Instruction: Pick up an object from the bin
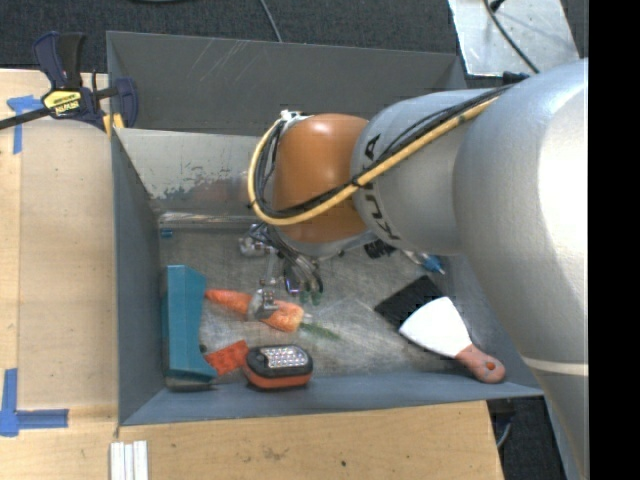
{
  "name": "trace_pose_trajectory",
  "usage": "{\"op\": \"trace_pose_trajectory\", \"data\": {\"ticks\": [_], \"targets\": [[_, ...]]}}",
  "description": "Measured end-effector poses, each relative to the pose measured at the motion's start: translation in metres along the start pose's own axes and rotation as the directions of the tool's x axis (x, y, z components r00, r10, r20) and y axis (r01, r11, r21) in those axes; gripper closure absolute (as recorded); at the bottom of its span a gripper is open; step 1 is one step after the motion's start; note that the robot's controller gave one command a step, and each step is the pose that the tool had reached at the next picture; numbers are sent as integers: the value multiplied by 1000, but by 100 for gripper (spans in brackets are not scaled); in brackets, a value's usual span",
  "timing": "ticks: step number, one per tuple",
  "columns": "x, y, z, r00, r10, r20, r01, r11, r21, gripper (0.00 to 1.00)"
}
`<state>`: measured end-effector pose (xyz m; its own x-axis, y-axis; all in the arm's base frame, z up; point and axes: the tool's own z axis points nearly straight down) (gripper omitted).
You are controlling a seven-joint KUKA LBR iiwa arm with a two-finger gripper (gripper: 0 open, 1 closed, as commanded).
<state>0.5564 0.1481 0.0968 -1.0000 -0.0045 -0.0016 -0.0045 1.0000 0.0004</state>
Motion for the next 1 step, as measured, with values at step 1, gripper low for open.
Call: {"op": "trace_pose_trajectory", "data": {"ticks": [1], "targets": [[-10,-6,3,981,-196,3,196,981,0,0]]}}
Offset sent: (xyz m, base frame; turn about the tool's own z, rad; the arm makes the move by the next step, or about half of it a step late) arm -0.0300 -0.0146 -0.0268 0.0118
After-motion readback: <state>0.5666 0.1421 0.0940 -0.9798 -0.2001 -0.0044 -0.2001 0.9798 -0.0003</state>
